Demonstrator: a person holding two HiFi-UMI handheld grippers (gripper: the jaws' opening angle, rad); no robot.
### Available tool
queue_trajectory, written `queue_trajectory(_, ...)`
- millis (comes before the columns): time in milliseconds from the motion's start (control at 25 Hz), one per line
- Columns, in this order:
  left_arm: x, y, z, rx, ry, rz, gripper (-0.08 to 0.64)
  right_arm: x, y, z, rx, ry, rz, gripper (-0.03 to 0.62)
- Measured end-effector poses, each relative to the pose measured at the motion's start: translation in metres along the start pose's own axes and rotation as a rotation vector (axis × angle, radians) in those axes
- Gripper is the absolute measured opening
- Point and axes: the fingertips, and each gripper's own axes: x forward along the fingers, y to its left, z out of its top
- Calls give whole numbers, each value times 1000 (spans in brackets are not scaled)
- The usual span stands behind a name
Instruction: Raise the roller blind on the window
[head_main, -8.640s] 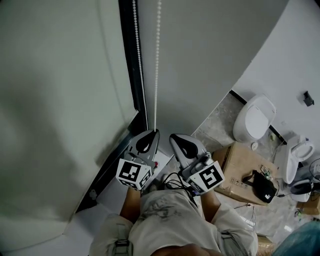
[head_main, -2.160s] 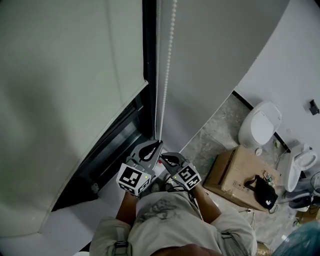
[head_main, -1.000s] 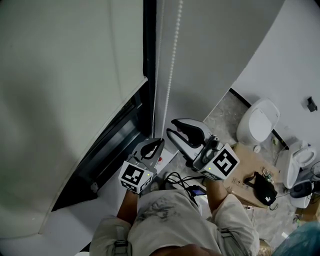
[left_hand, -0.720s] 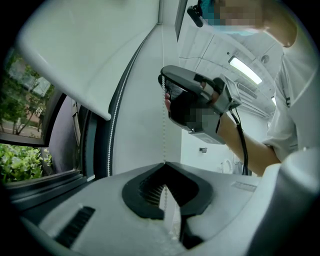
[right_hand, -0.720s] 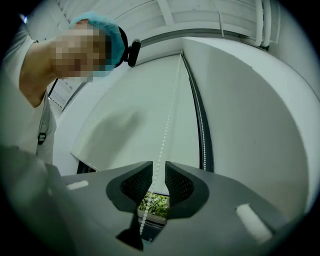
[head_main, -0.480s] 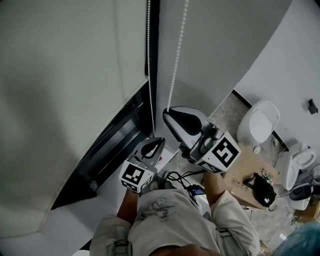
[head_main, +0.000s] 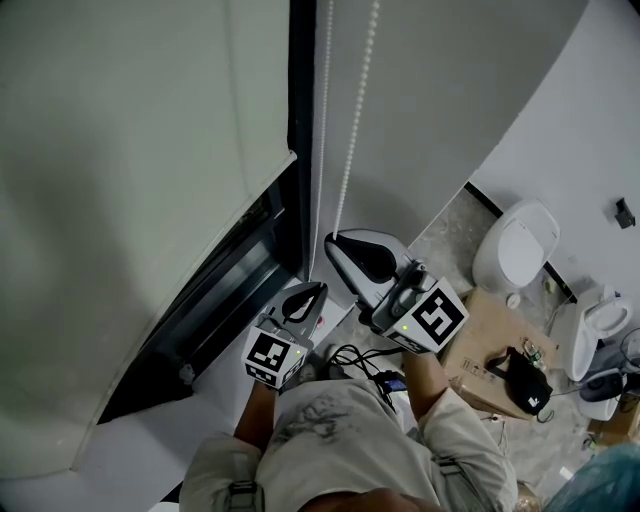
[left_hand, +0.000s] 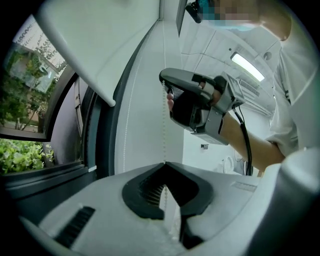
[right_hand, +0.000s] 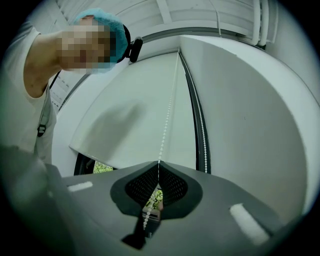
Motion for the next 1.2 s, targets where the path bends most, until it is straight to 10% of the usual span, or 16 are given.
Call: queue_trajectory(1200, -13, 5, -105, -71, 158, -2, 11, -20, 29, -101, 120, 155, -36, 11)
